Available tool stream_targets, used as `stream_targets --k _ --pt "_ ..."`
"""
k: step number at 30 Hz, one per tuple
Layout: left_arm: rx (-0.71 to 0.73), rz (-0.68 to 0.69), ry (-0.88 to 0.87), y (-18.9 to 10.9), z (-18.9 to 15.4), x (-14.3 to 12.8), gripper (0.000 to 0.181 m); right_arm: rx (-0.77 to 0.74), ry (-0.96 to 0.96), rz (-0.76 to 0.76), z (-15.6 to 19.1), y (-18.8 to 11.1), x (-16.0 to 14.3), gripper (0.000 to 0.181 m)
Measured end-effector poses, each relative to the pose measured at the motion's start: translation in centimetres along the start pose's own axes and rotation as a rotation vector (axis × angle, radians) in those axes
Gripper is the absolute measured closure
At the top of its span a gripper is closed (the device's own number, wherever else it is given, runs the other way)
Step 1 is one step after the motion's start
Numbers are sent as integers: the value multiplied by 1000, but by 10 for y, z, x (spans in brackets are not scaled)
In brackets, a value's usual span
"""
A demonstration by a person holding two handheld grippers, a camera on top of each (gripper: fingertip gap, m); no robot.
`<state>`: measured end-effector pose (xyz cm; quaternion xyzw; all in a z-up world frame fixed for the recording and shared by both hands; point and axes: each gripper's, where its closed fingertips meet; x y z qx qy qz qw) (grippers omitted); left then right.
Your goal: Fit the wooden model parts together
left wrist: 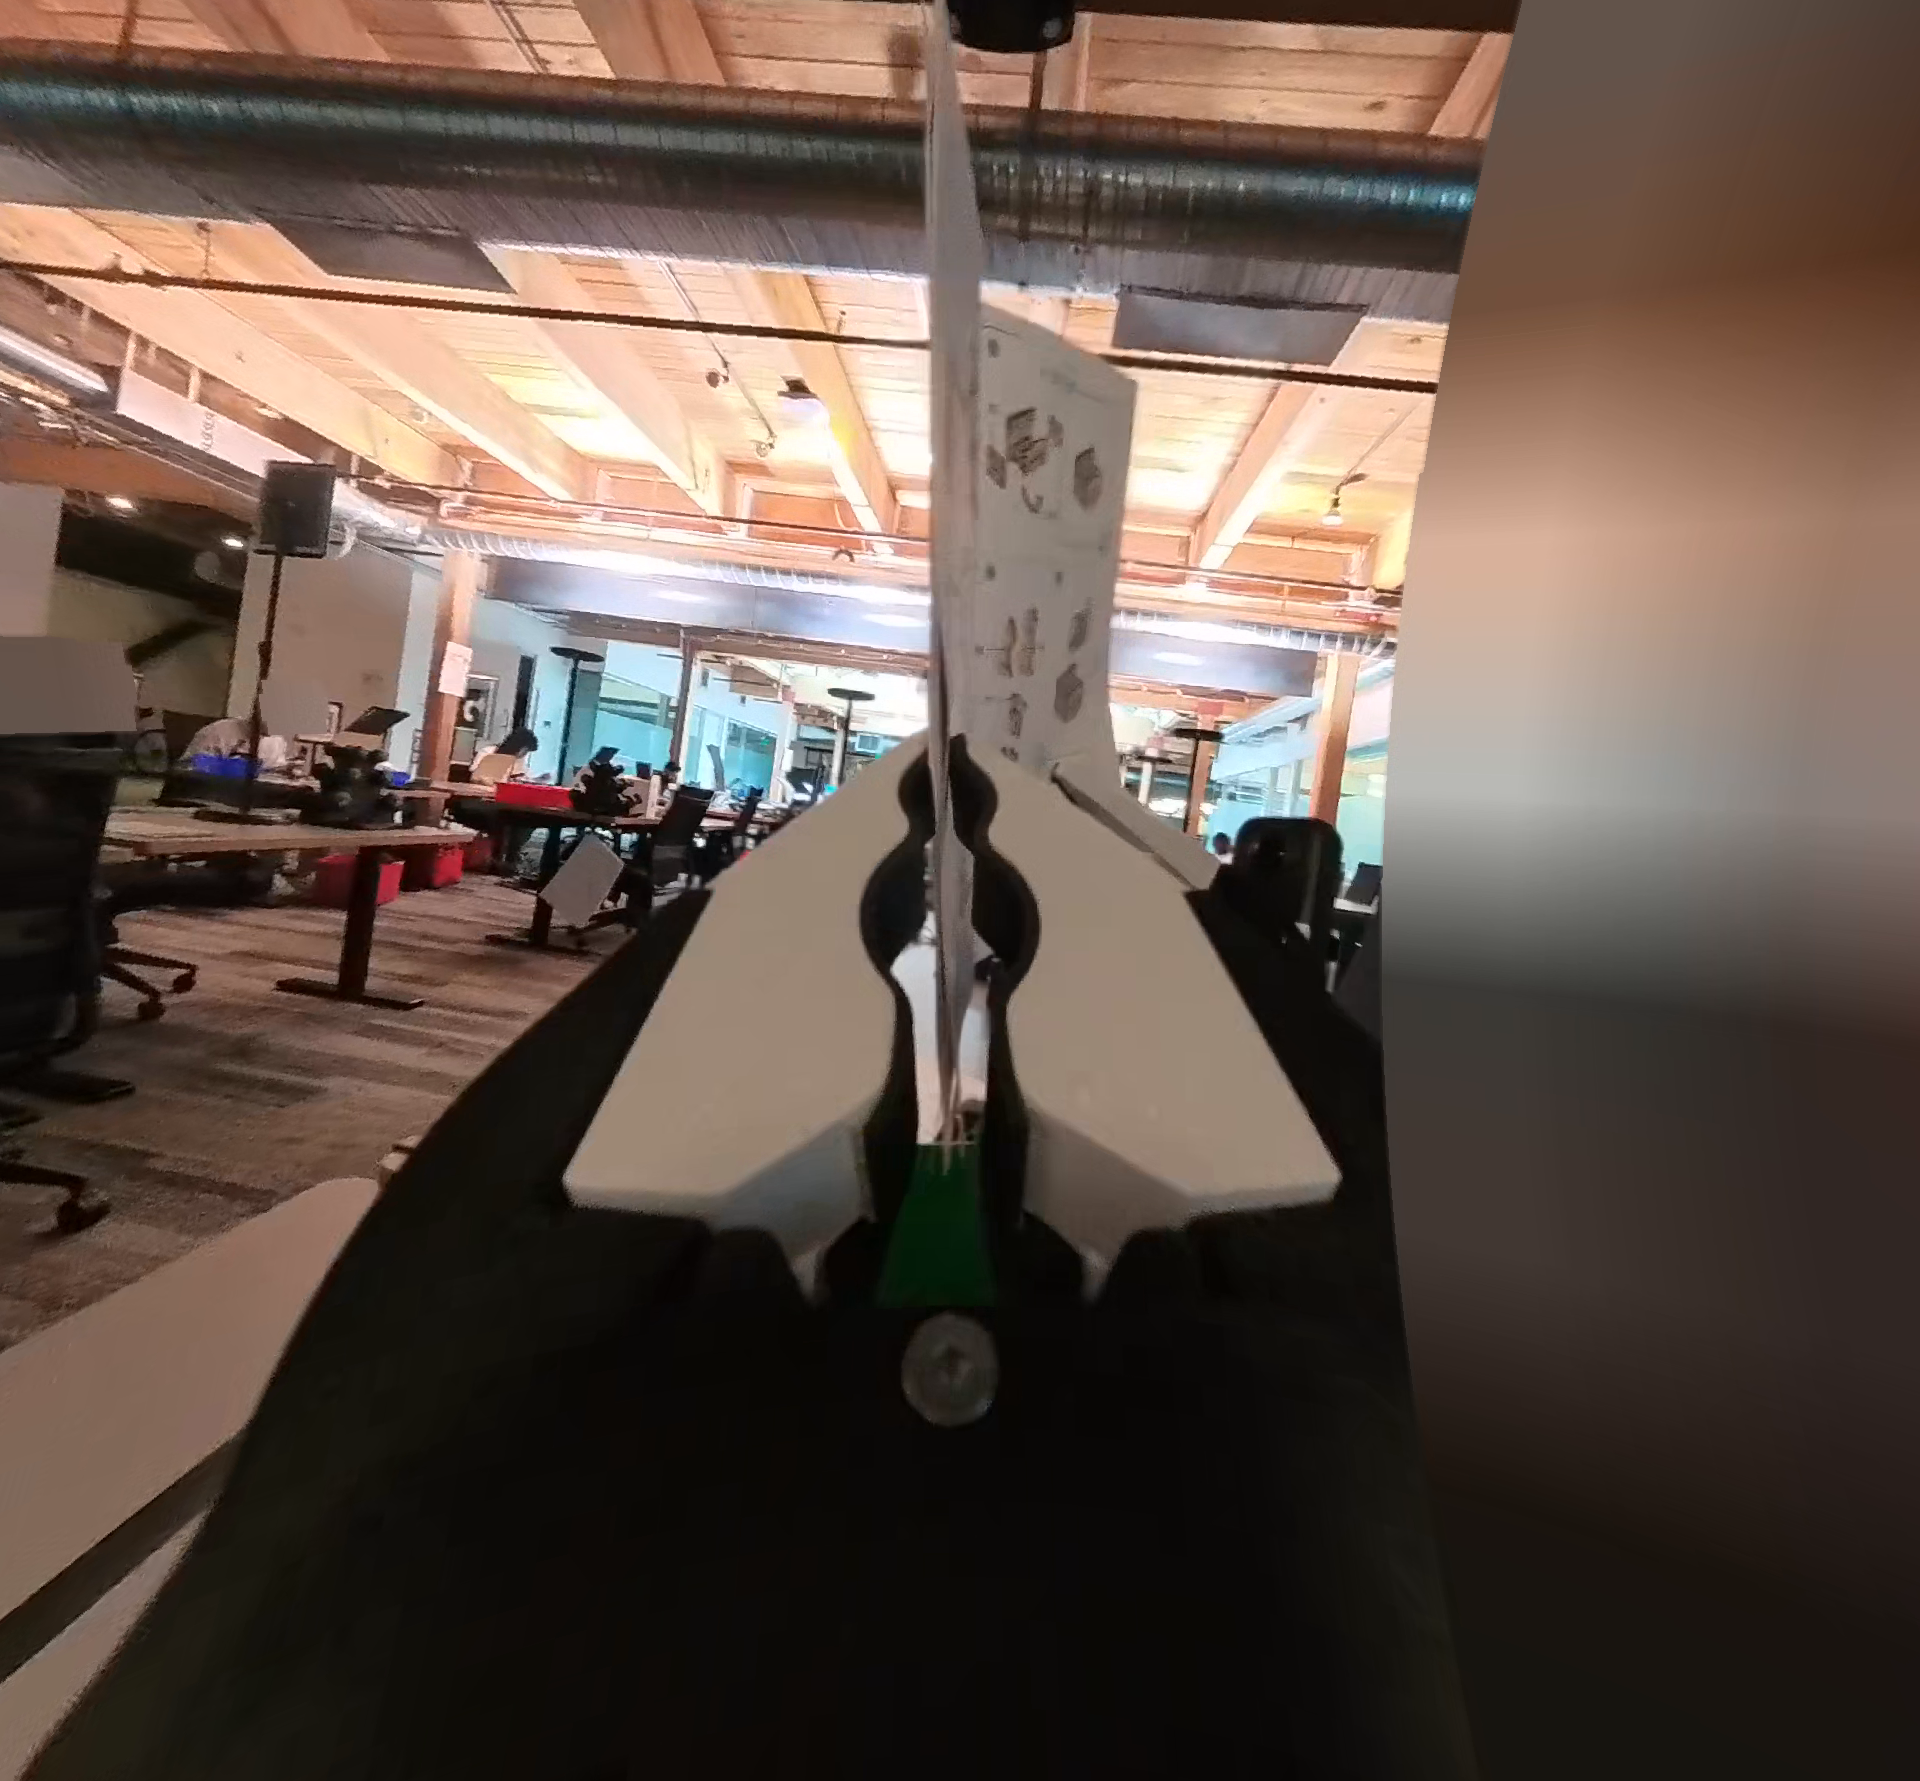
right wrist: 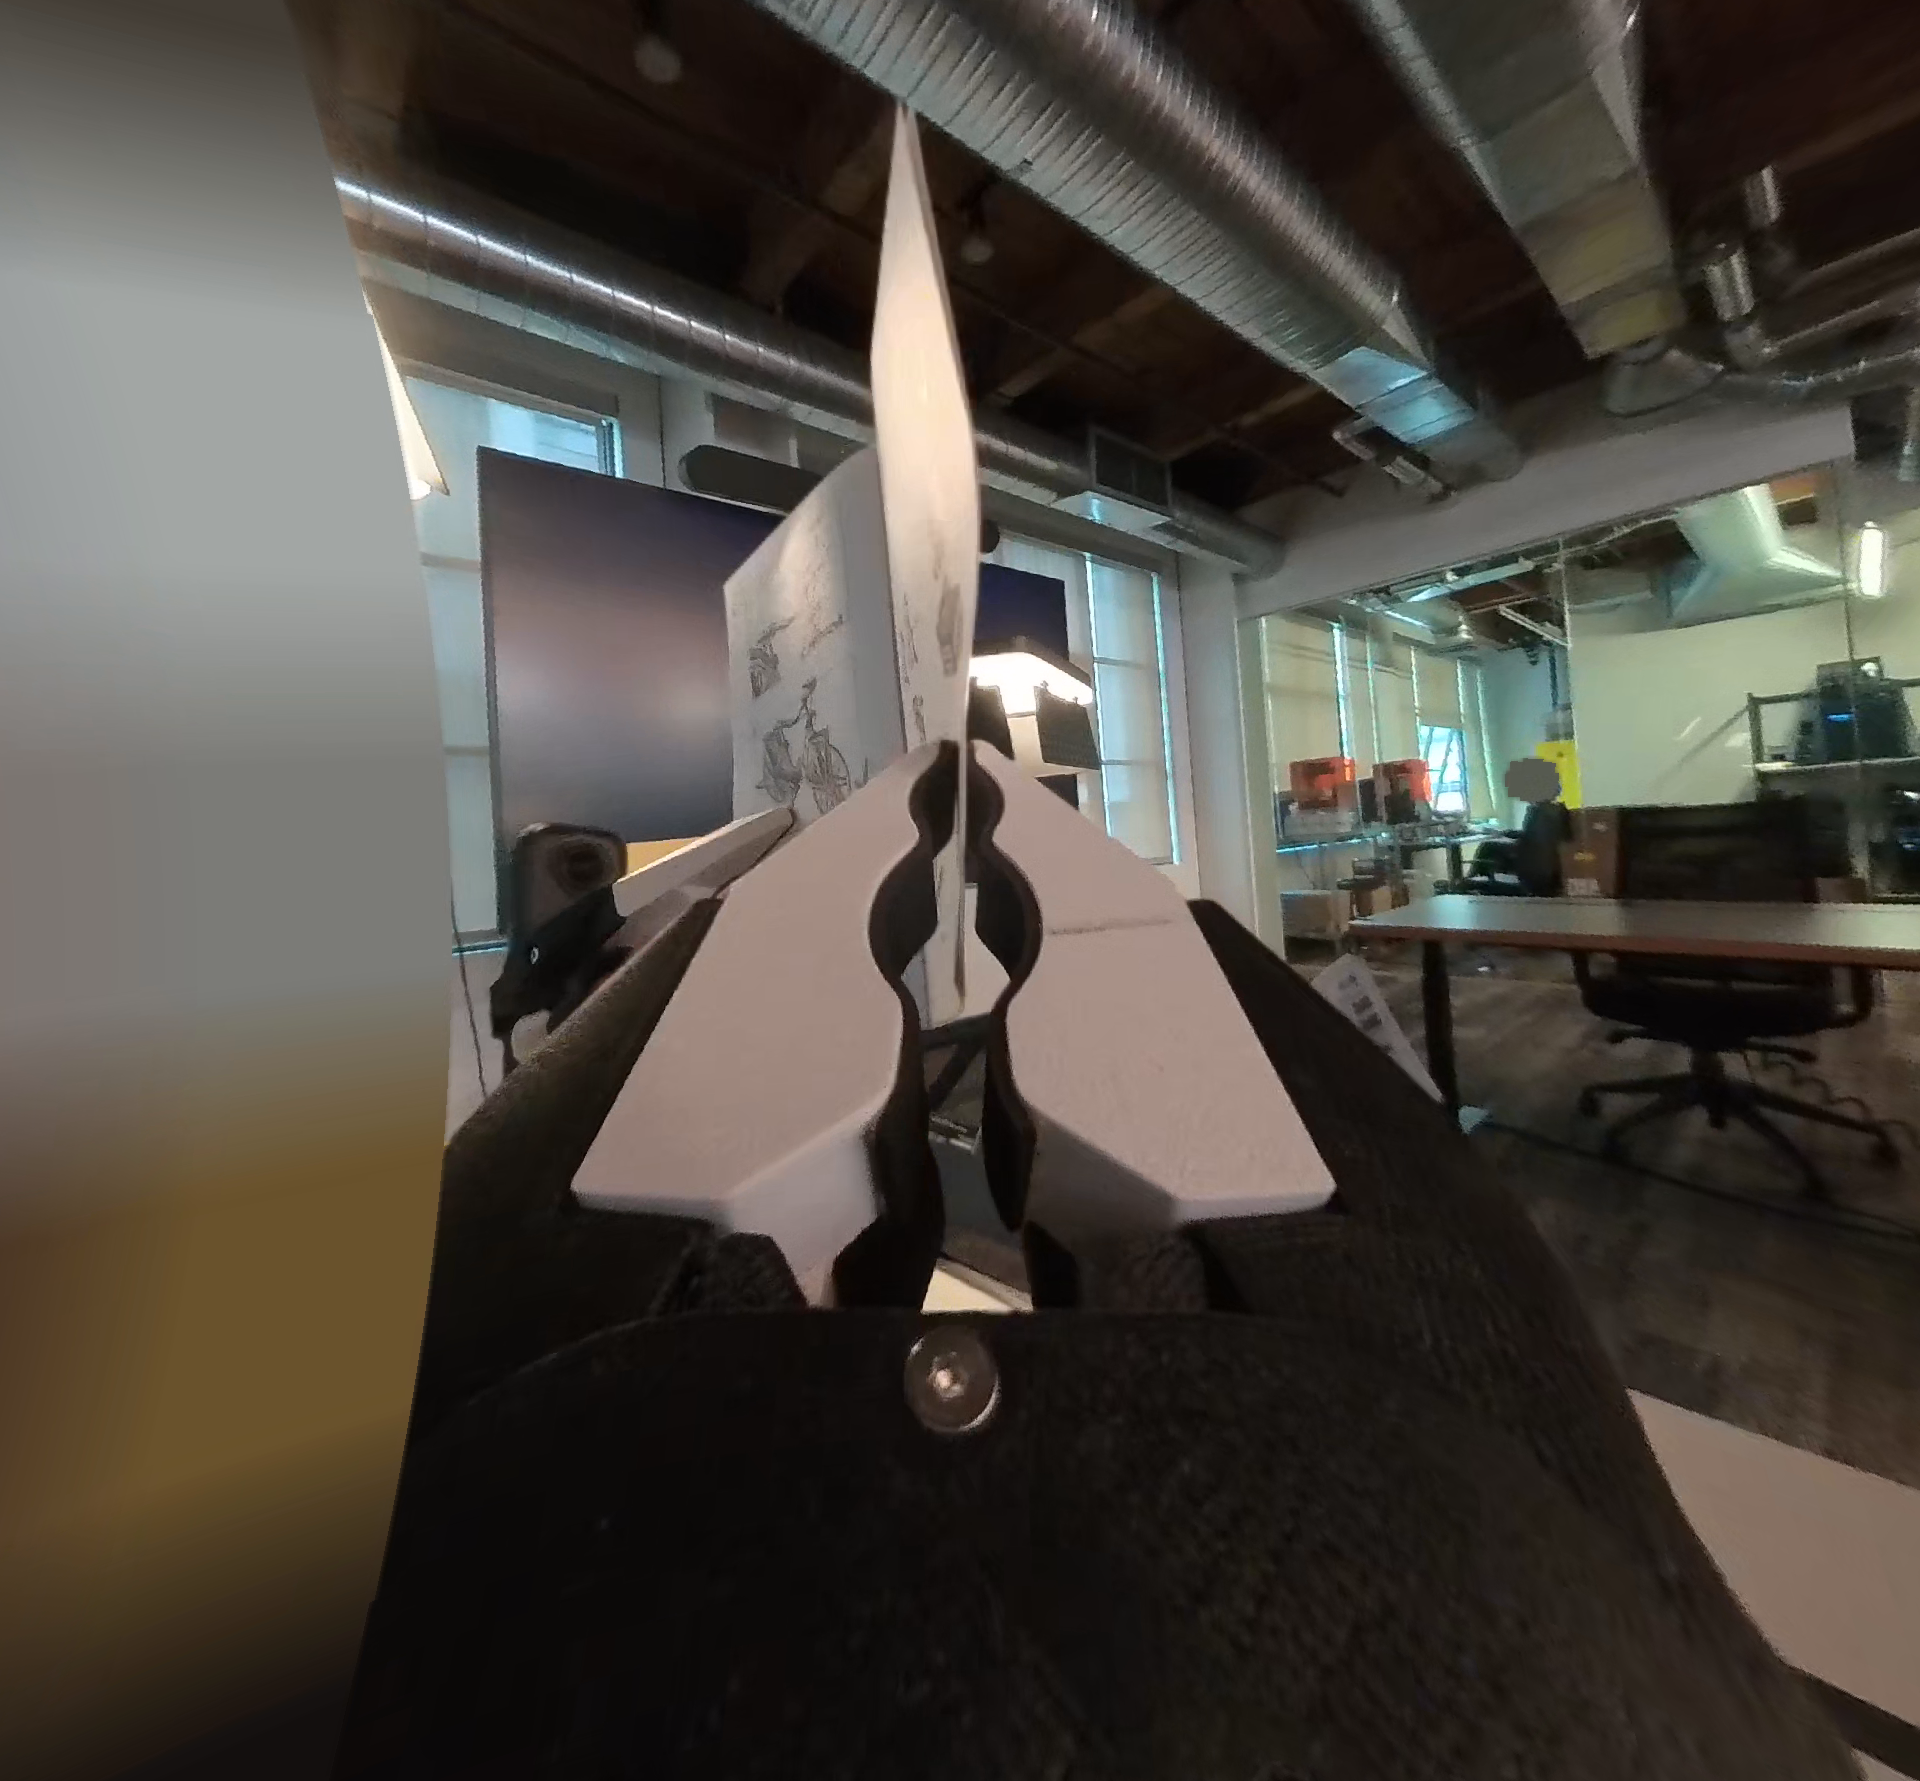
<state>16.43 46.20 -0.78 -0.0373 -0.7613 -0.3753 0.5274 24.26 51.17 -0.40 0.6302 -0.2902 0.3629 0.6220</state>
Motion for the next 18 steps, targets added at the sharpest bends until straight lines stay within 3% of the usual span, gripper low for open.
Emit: stream_targets --k 1,7,9,12,15,18 --pt "-7 12 -9 -1 2 -1 181 -7 3 5 -2 1 -2 181" --pt "95 59 -21 -9 26 -6 181 -156 -66 119 -19 10 -28 181" --pt "234 147 44 -12 46 -18 181 -270 -164 241 -31 9 -42 180" --pt "496 327 190 -27 86 -41 181 -467 -337 455 -52 -6 -53 156" --pt "429 474 -21 -33 100 -78 181 -611 -487 676 -67 -31 -58 159" --pt "447 661 -203 -53 136 -138 181 -652 -542 790 -73 -43 -65 178"
Point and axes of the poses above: each gripper's, where its closed fingertips meet, y out along the fingers, x out of its top, z = x × y across the jaws, and after that the axes turned 3 degrees about x, right-handed
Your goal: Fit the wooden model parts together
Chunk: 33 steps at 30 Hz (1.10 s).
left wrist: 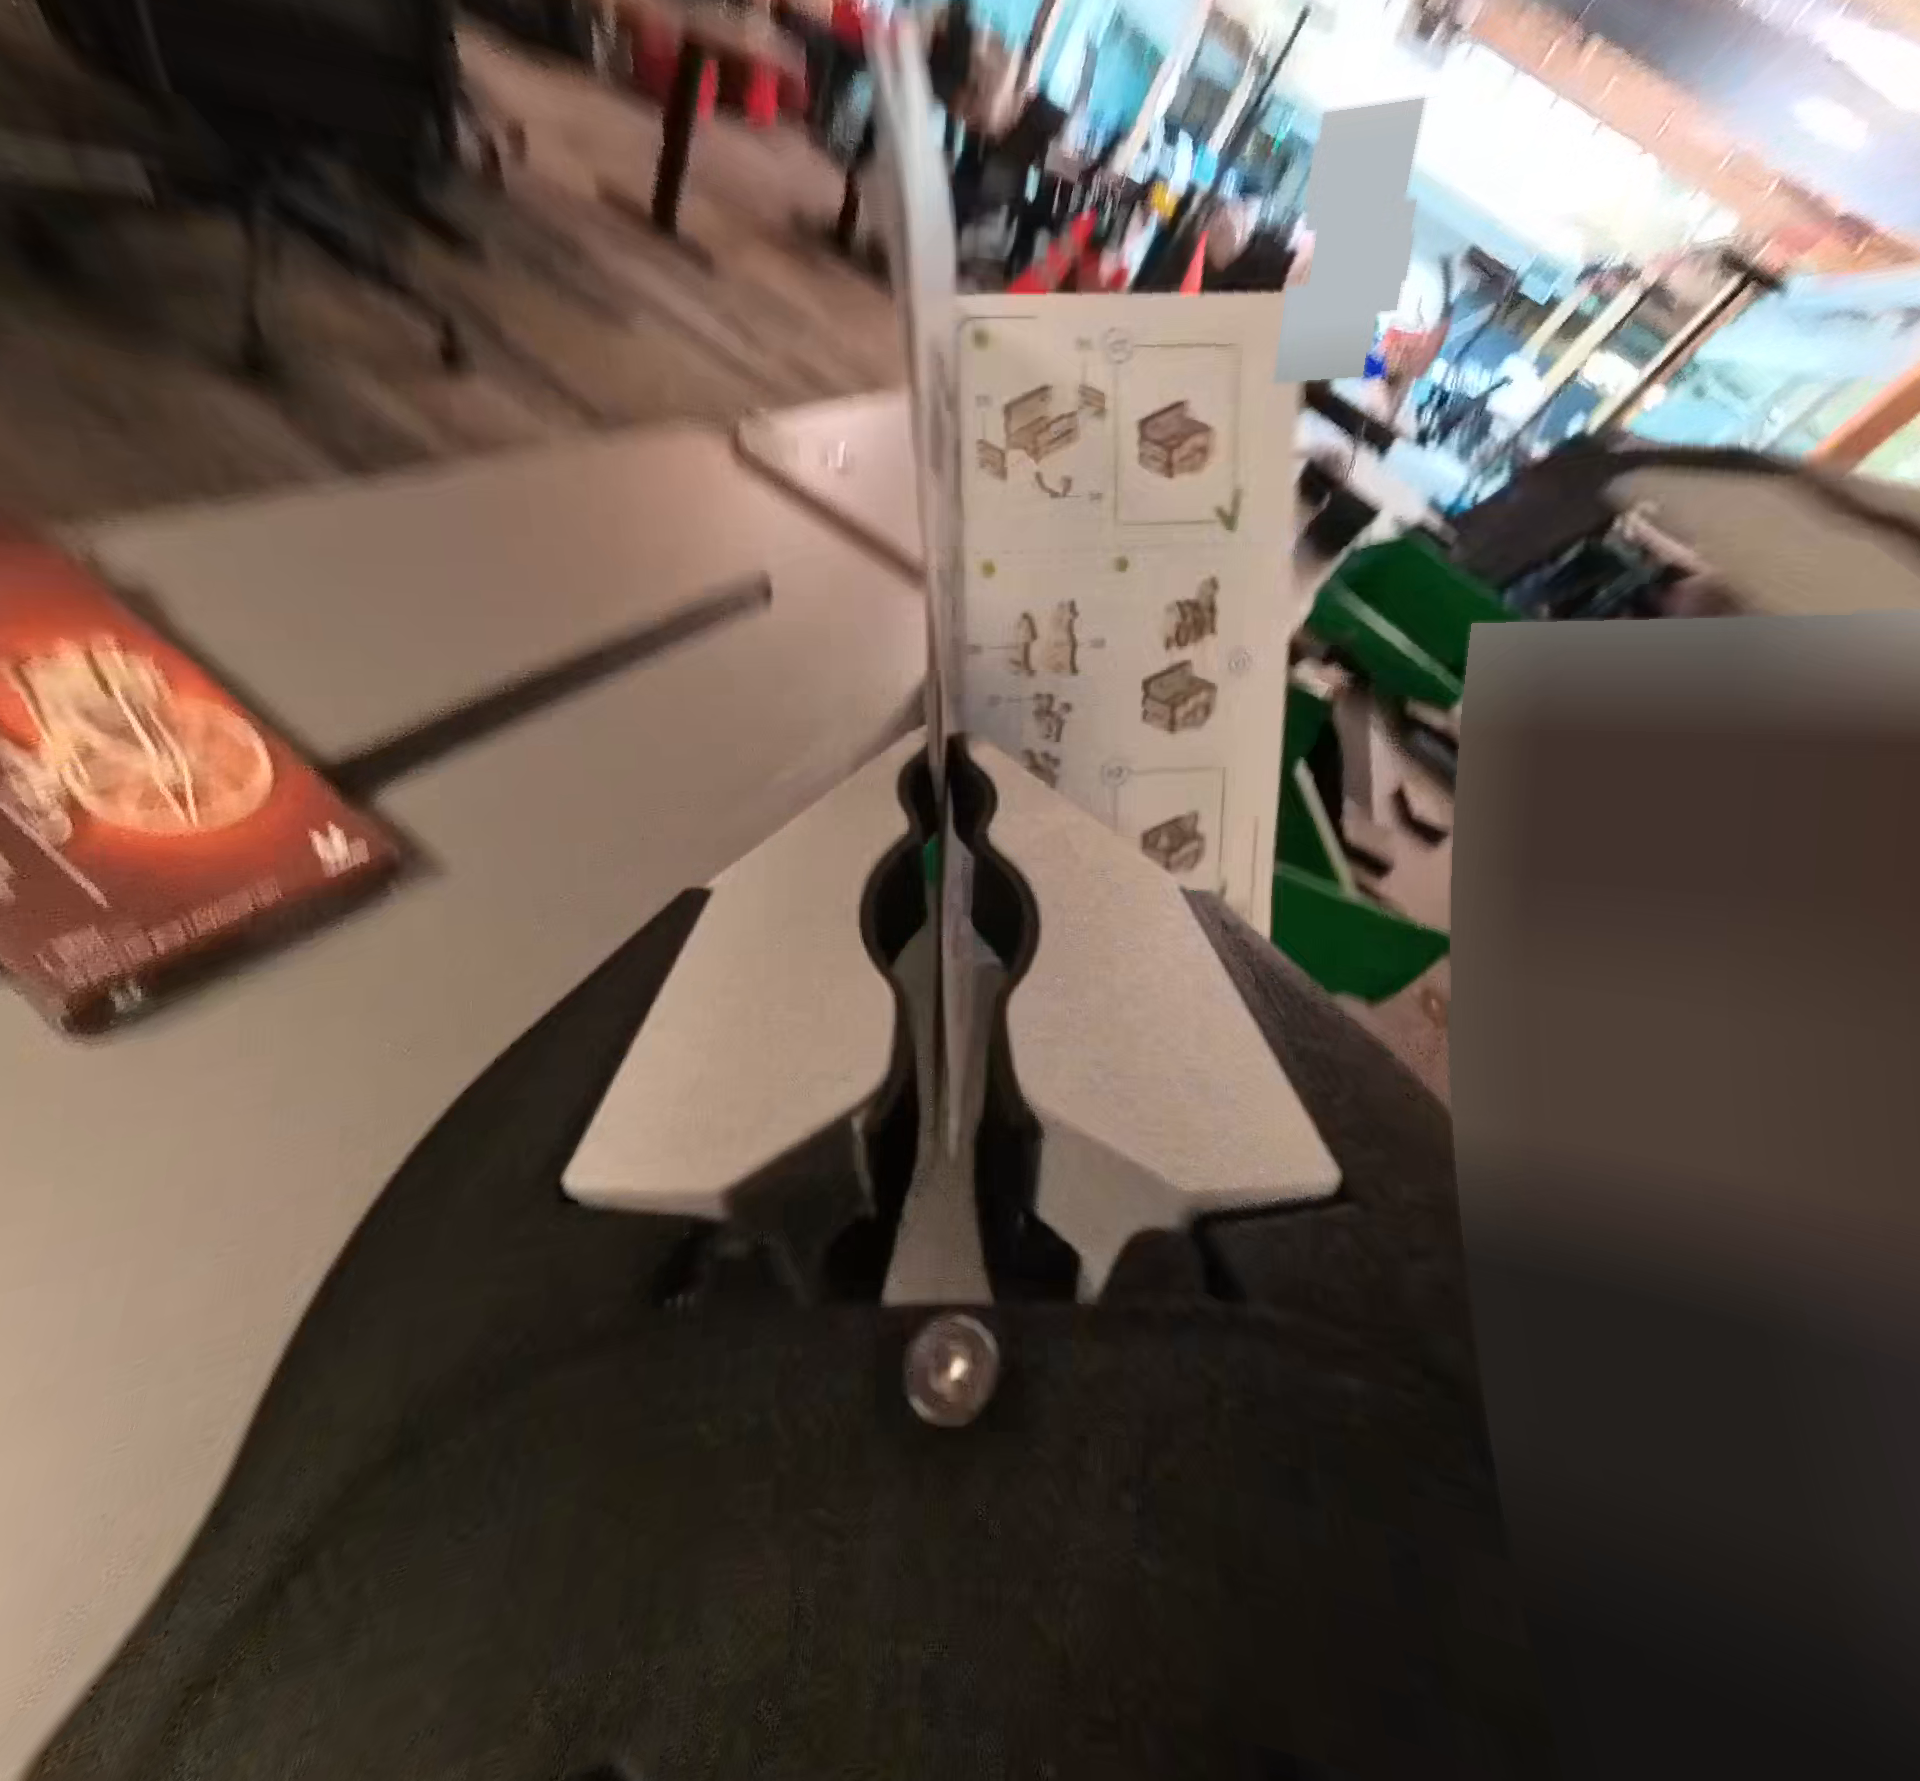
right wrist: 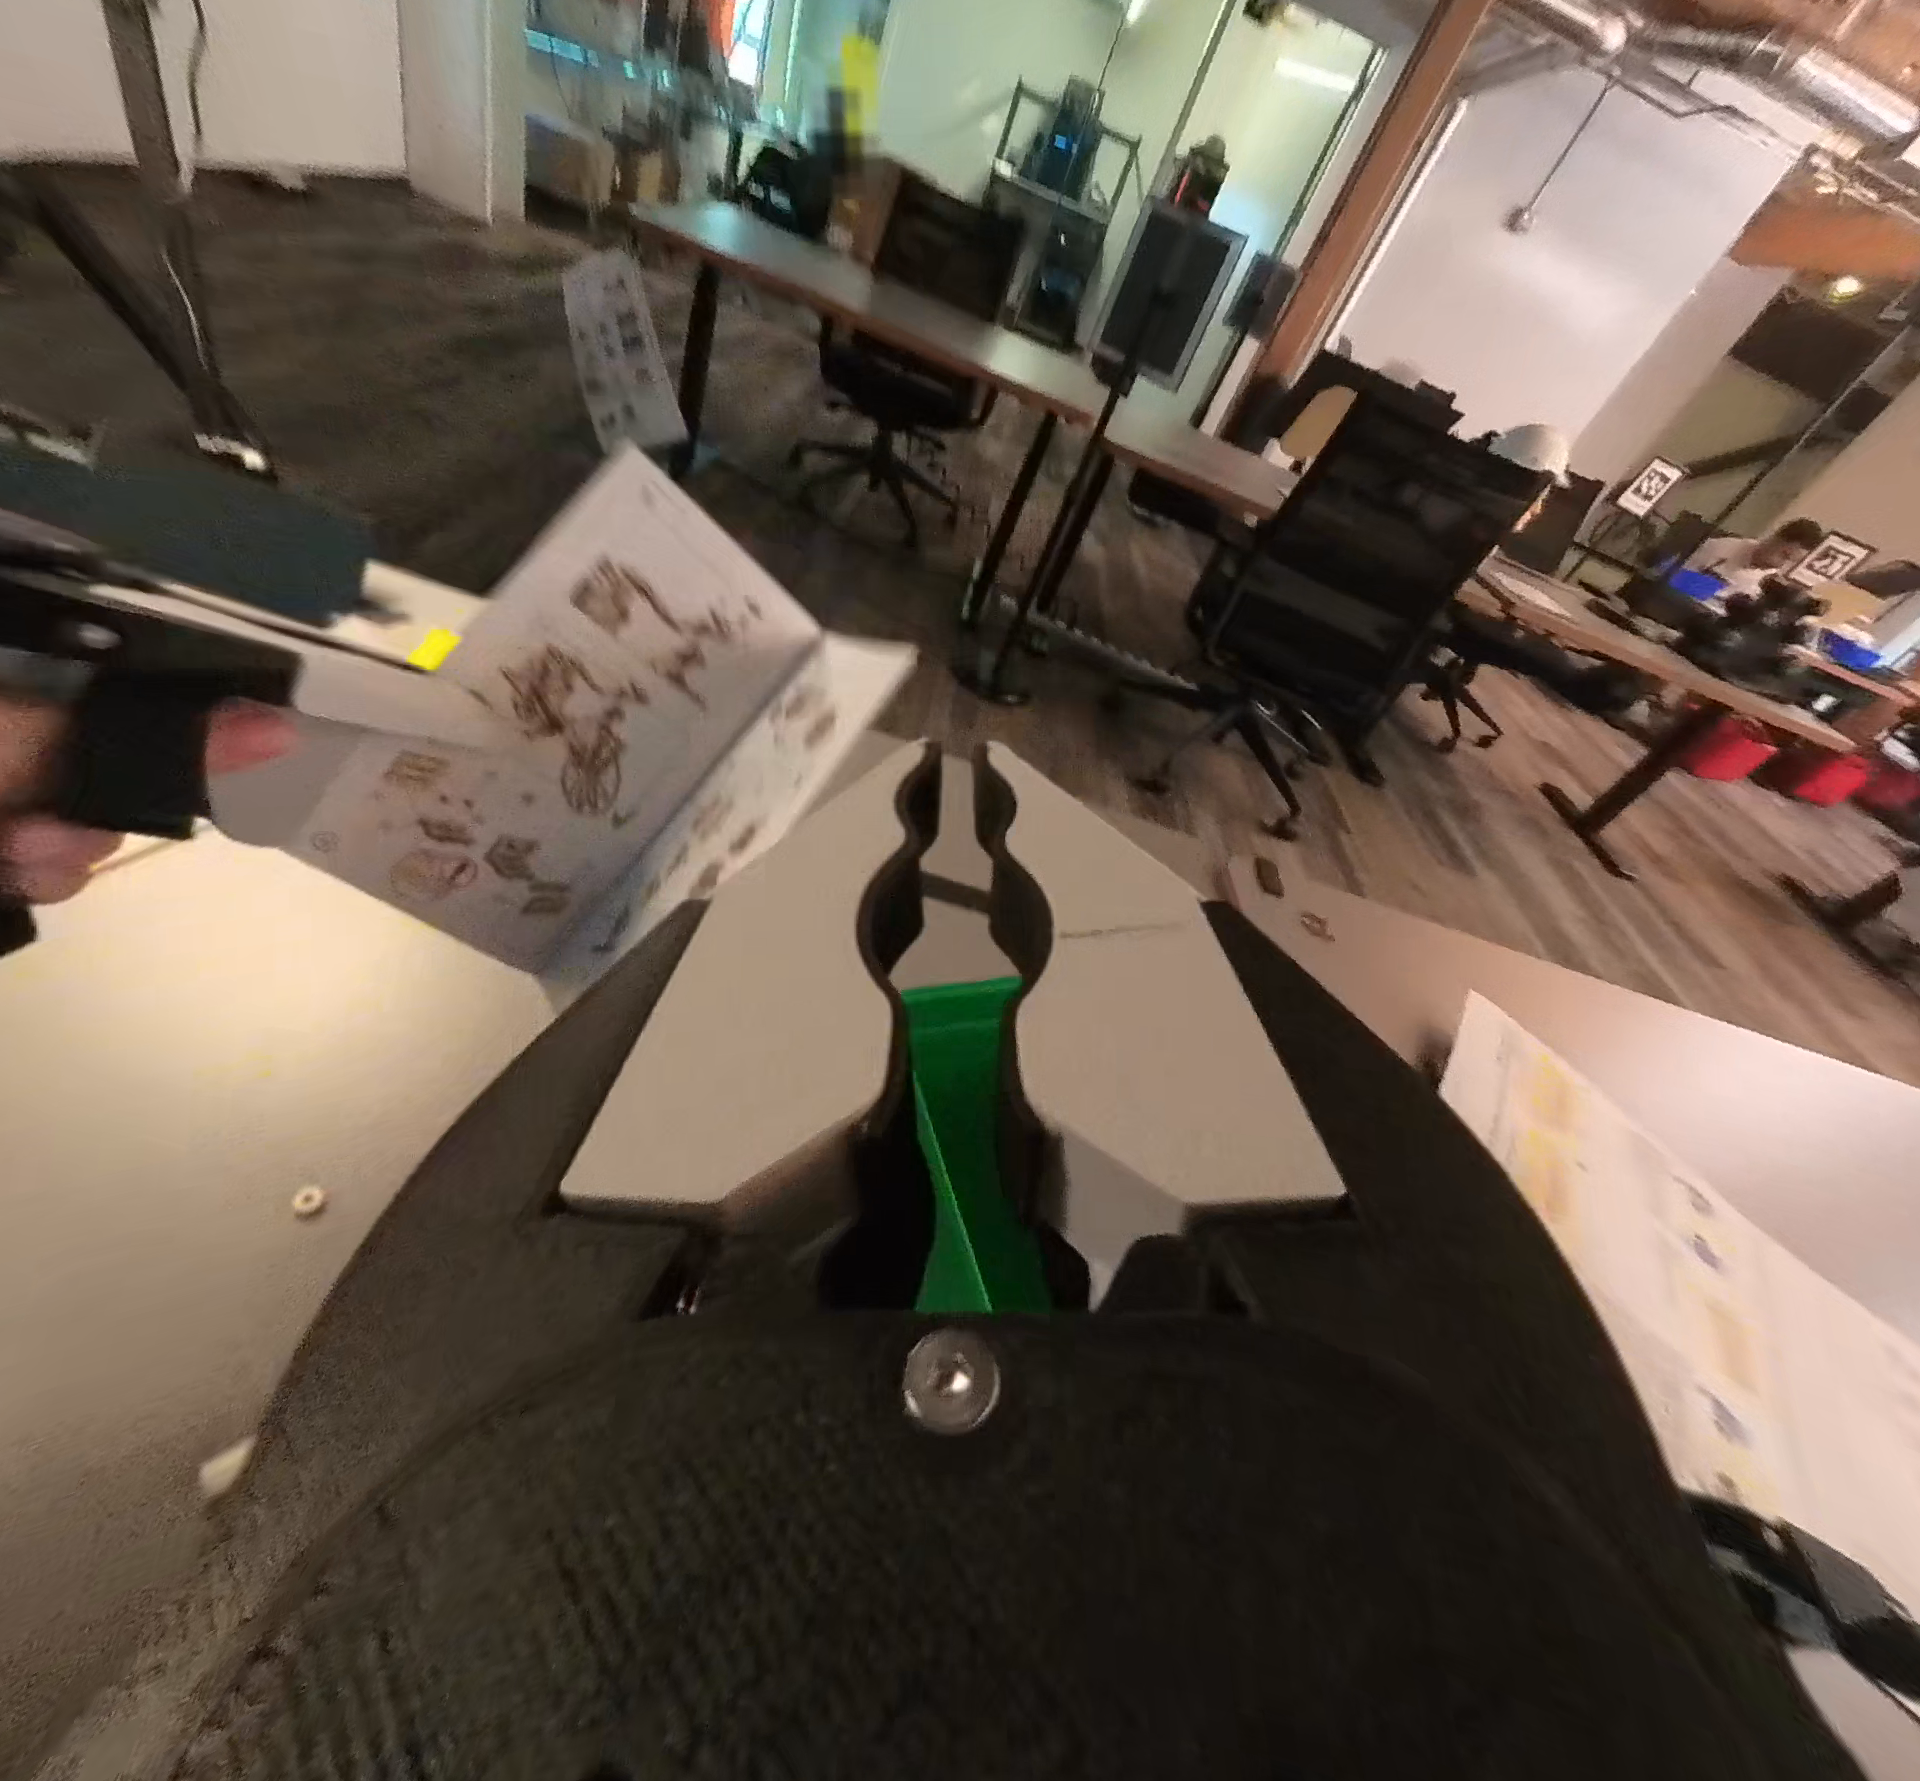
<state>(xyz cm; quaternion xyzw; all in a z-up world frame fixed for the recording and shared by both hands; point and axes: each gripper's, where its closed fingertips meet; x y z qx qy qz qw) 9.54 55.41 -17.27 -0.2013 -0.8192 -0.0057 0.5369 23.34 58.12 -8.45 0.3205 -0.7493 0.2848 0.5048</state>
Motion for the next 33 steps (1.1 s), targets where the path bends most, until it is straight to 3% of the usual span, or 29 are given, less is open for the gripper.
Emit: stream_targets --k 5,10,11,13,16,17,19,22,26,29,33 --pt "-137 346 -252 49 30 -91 181 27 -56 162 8 18 -29 181" --pt "-42 472 -331 74 61 -140 180 87 -56 222 20 32 -43 181" --pt "-17 477 -353 77 67 -145 177 96 -56 225 22 33 -43 181" --pt "57 493 -403 79 80 -152 133 113 -55 233 26 35 -45 181" --pt "204 466 -332 64 92 -135 96 154 -56 233 37 33 -42 181" --pt "267 454 -251 54 91 -121 96 162 -66 220 41 31 -37 181" --pt "348 393 -89 32 70 -83 106 177 -99 182 51 24 -25 181" --pt "417 238 194 -3 9 -24 130 234 -184 97 74 13 -4 181" --pt "398 -85 544 -35 -85 30 172 233 -278 -68 93 -2 29 181" --pt "434 -249 711 -50 -121 48 181 166 -324 -171 94 -11 48 181" --pt "539 -345 833 -59 -129 59 181 66 -369 -246 89 -19 62 181"
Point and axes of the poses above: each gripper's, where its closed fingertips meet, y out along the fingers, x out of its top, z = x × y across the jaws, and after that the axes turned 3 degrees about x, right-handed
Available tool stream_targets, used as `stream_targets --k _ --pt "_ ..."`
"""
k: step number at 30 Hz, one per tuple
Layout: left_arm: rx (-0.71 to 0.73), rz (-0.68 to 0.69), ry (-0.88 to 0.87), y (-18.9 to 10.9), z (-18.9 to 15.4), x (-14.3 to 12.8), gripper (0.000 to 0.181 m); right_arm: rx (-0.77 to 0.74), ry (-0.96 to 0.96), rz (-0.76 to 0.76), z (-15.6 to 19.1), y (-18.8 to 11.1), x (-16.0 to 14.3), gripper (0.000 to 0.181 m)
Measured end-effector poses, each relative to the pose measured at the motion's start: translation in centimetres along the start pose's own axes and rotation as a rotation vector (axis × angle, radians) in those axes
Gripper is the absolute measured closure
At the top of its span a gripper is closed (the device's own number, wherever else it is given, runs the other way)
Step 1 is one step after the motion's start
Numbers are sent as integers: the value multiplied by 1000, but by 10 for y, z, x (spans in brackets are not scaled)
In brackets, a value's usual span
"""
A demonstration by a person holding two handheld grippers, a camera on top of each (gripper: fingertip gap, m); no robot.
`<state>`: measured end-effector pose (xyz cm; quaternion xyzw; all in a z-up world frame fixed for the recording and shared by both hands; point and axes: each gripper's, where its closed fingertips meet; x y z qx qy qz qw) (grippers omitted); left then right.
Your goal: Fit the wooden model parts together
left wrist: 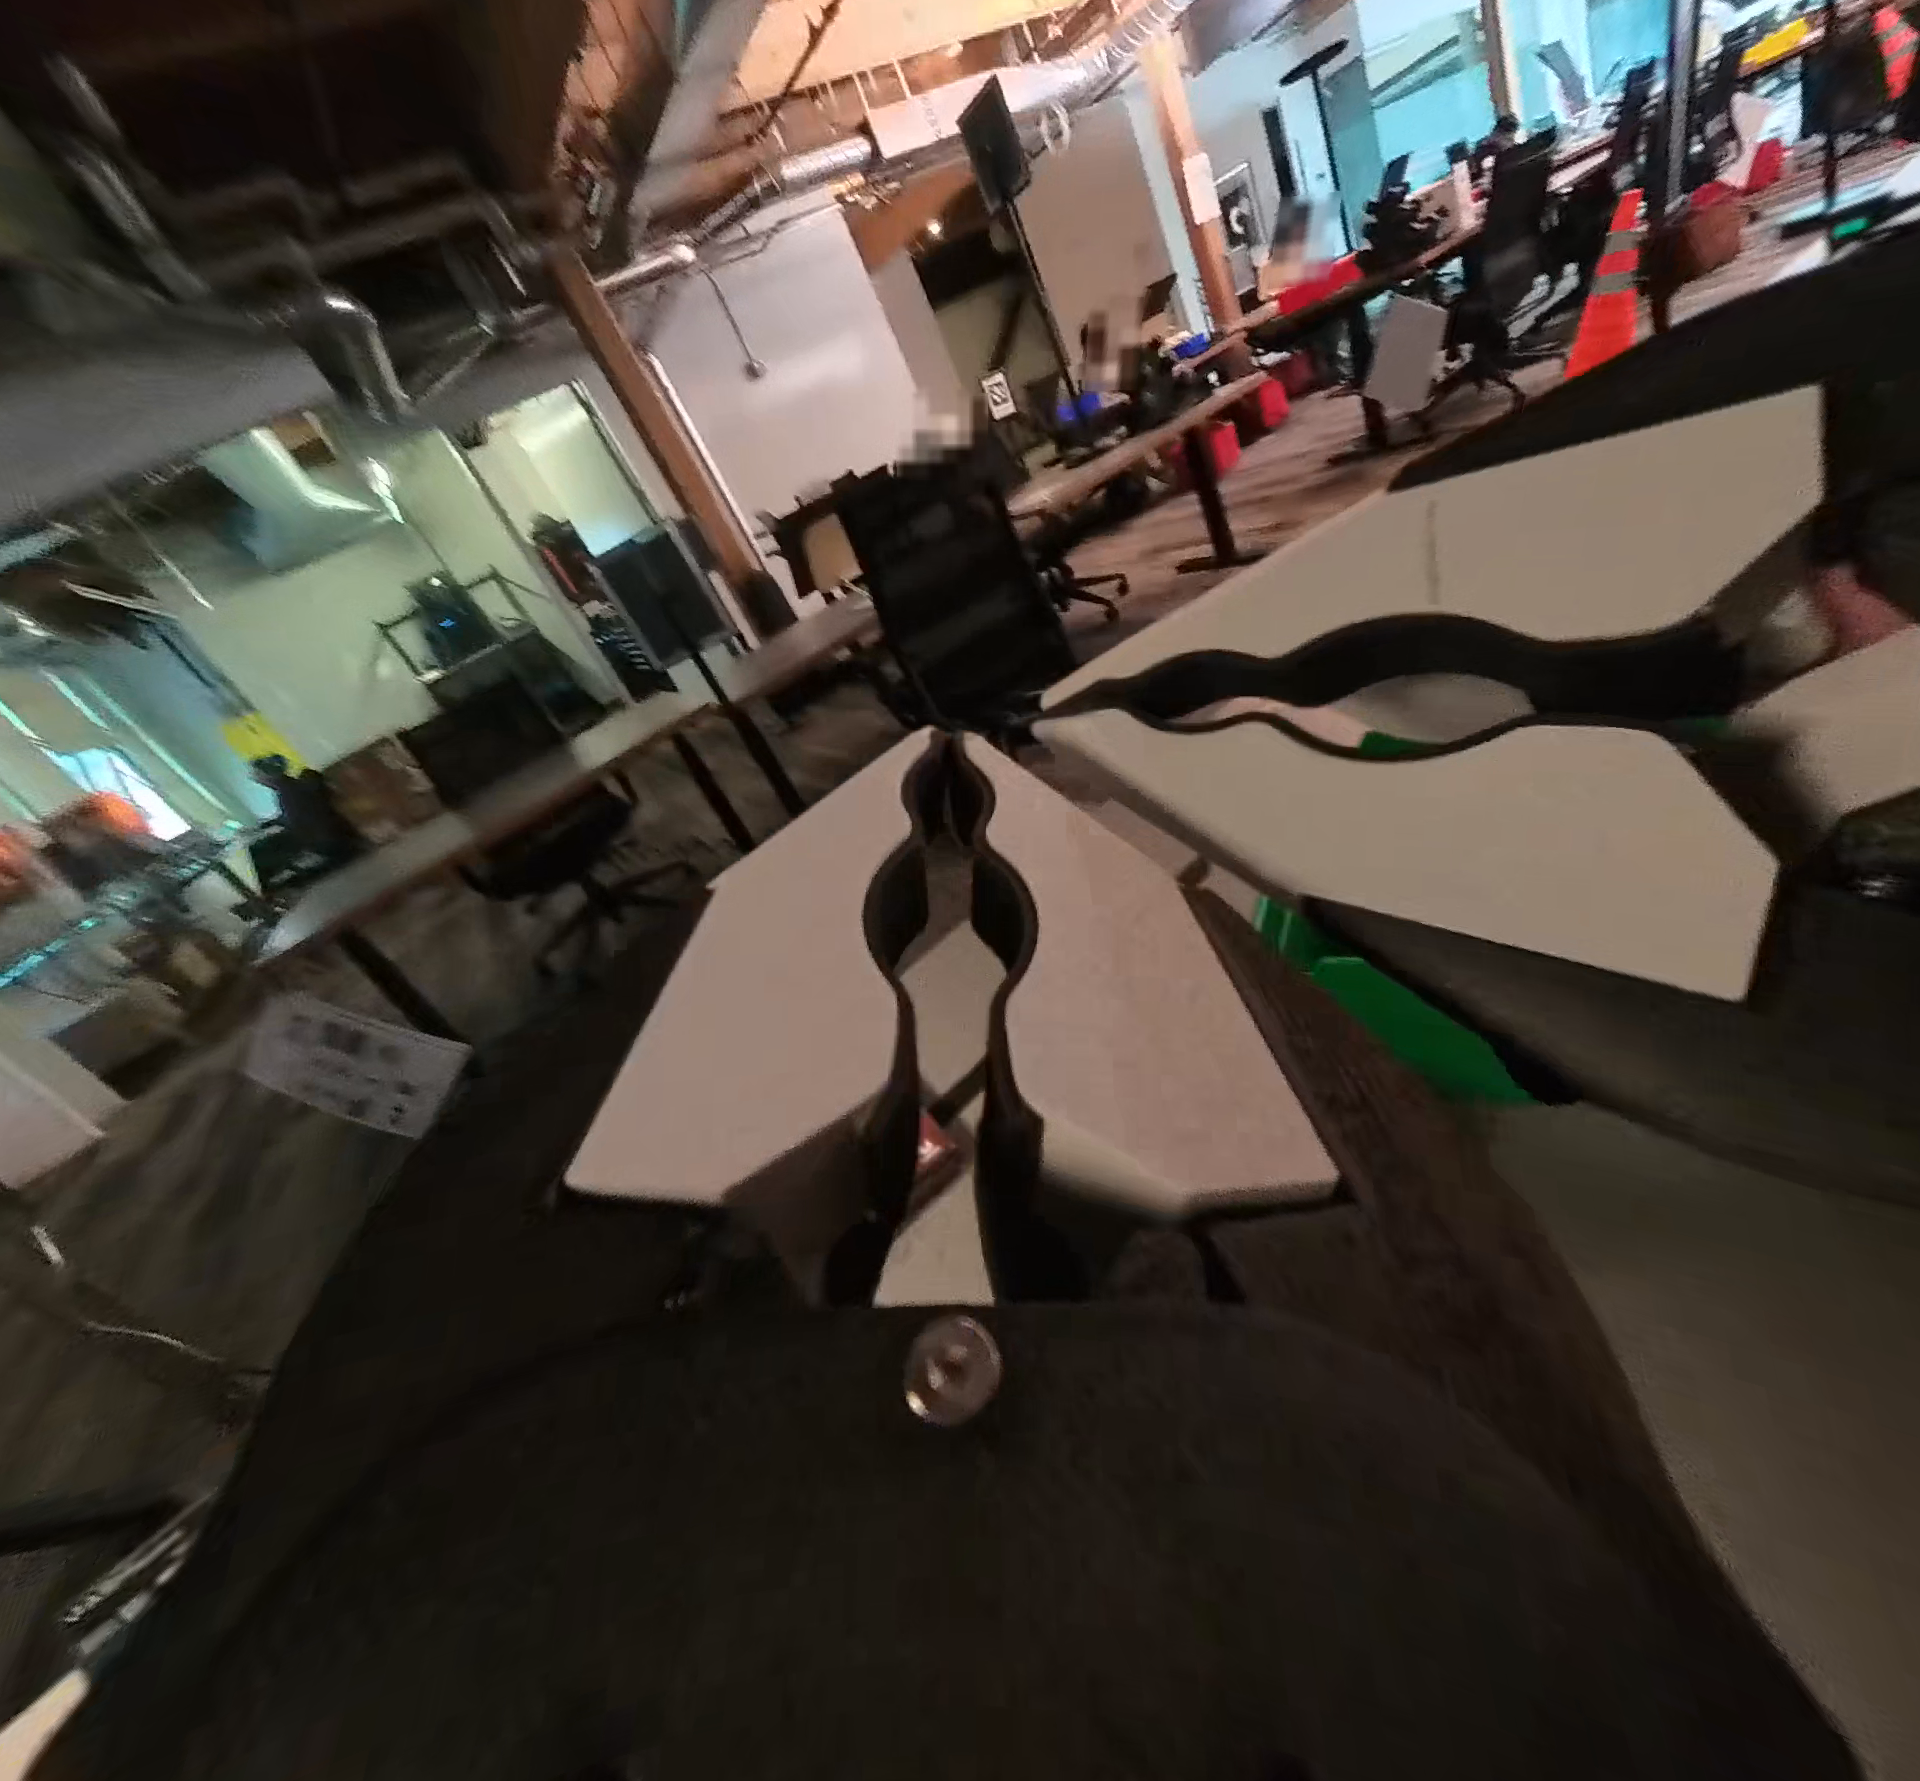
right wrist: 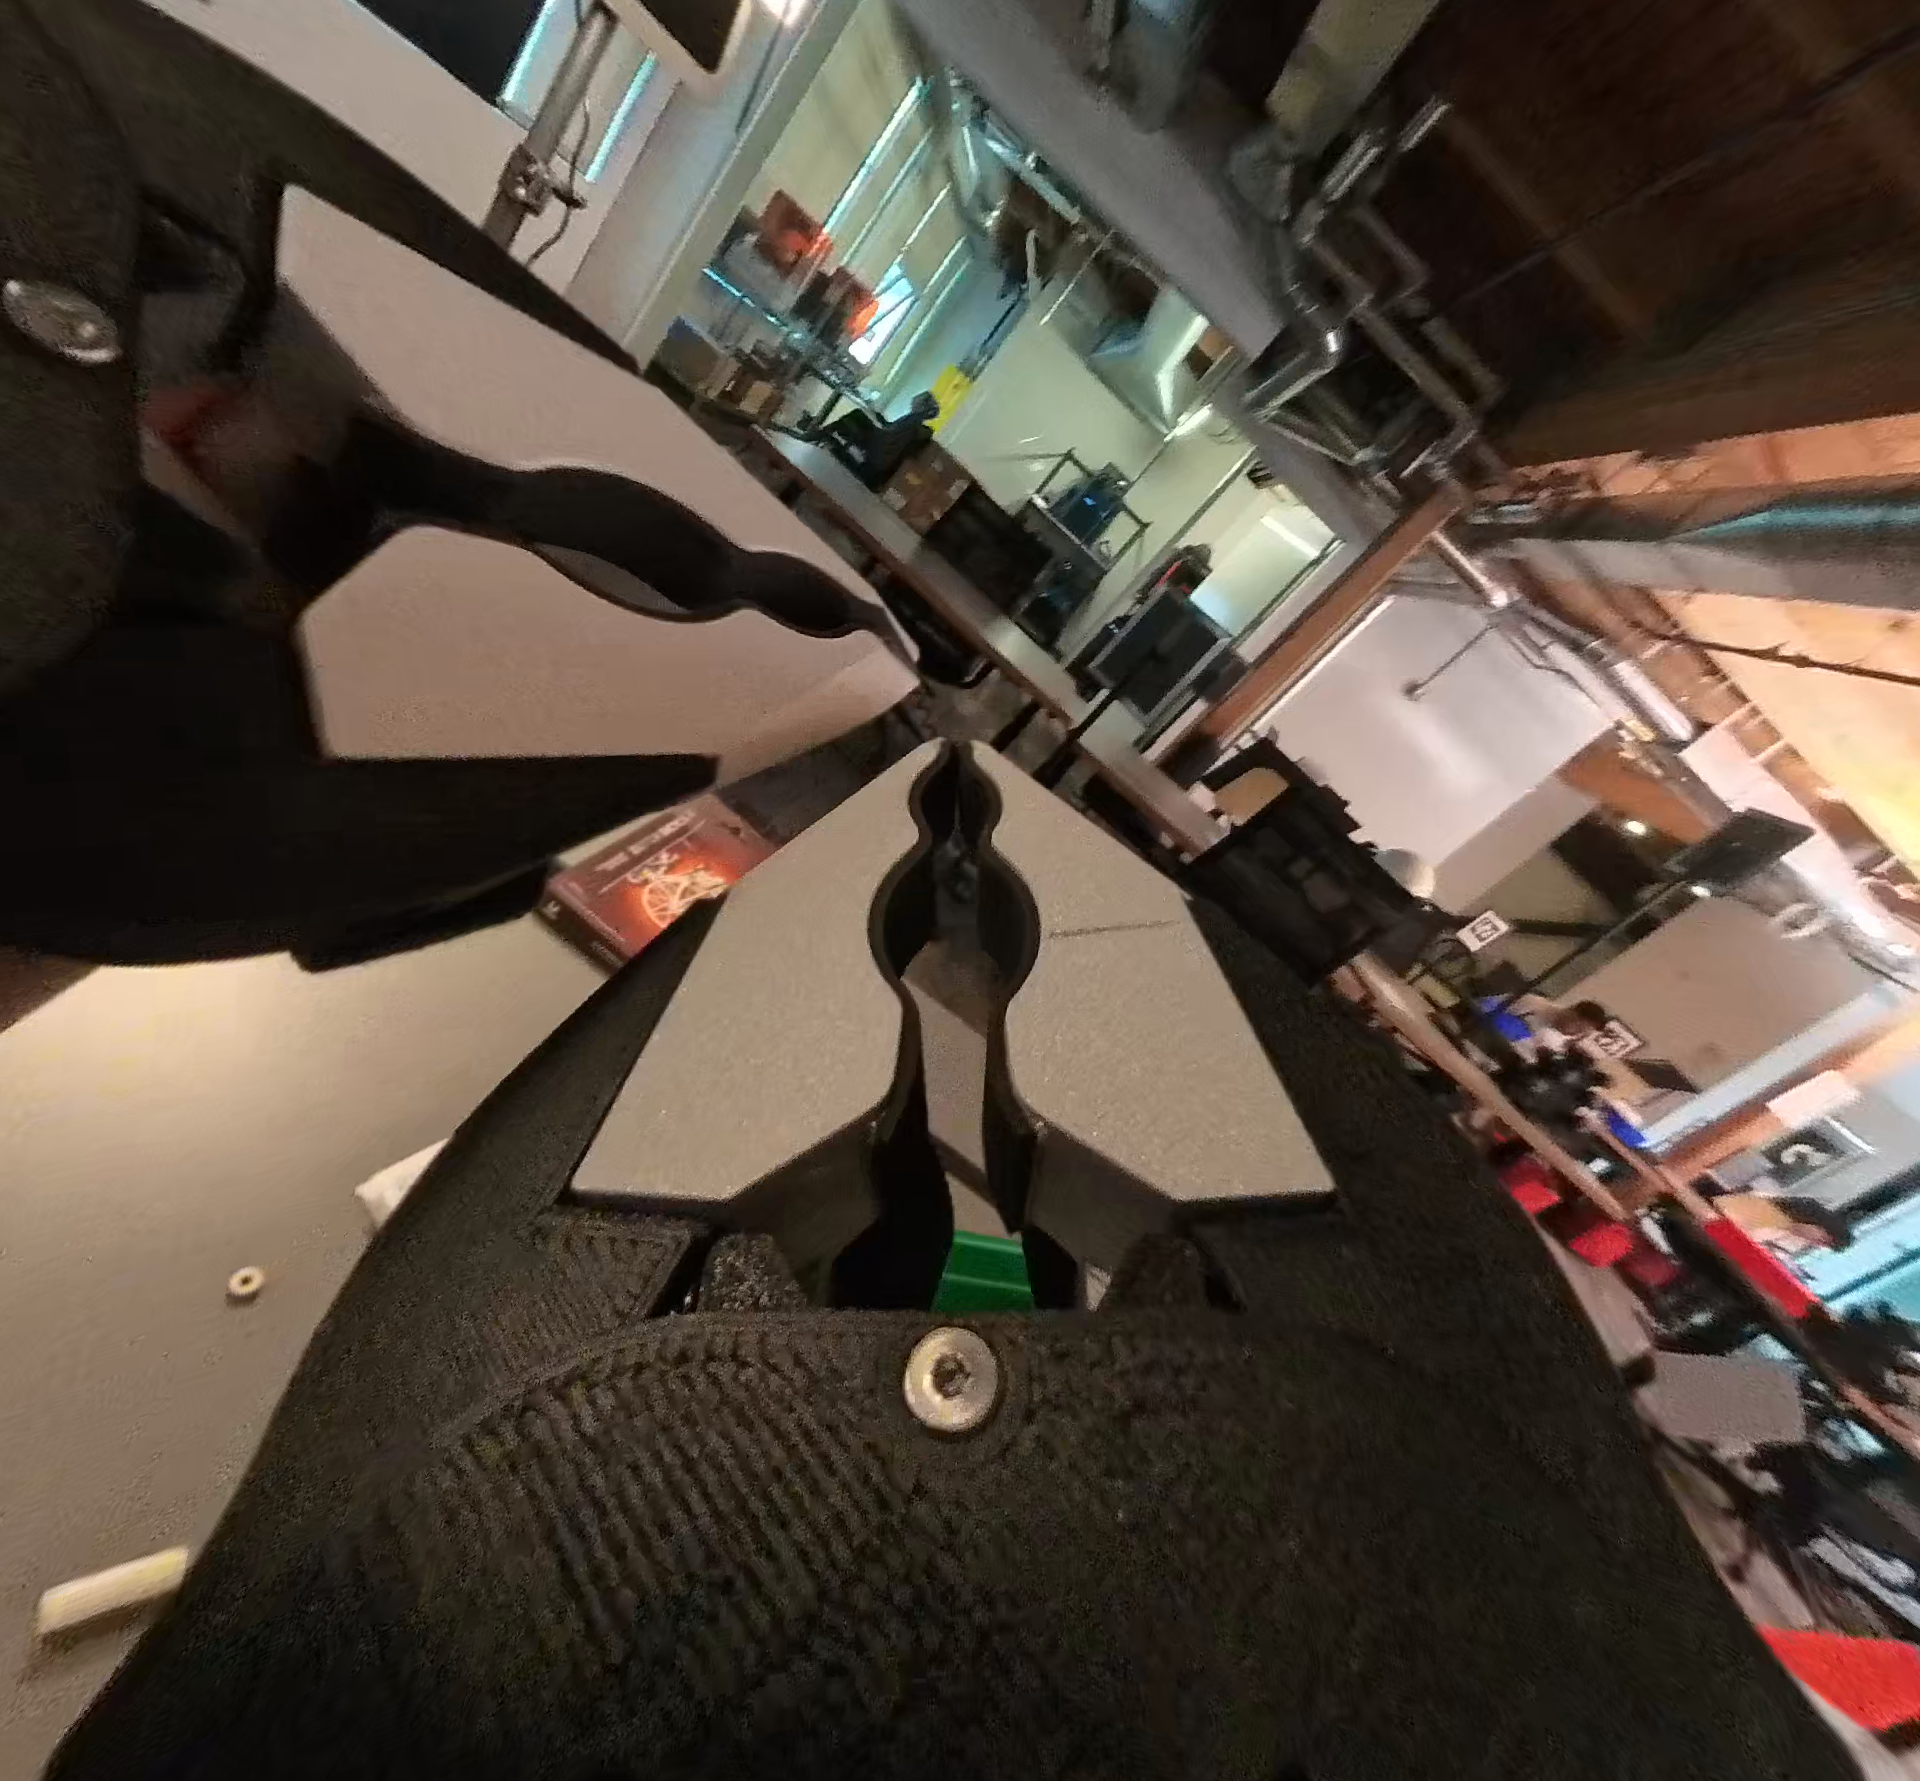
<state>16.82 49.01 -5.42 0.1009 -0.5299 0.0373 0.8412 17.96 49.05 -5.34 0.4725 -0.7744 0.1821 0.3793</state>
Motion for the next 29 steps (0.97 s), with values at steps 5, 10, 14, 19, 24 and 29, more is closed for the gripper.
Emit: stream_targets --k 5,10,14,19,24,29 --pt "41 -15 51 2 1 1 181 -20 -14 -8 0 -1 3 181" --pt "35 -11 72 1 -3 3 181 -21 -15 -24 2 -1 6 181" --pt "40 2 77 2 -2 1 181 -18 -12 -25 2 -1 7 181" --pt "28 17 74 4 -4 -2 181 -28 -14 -13 0 0 3 181" --pt "54 30 58 3 4 -4 181 -40 -21 -17 -1 -1 5 181" --pt "112 14 60 0 13 -2 181 -56 -24 -12 -2 -1 5 181"
Point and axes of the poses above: each gripper's, where its closed fingertips meet, y out along the fingers, x out of its top, z = x × y across the jaws, and after that the axes turned 3 degrees about x, right-handed
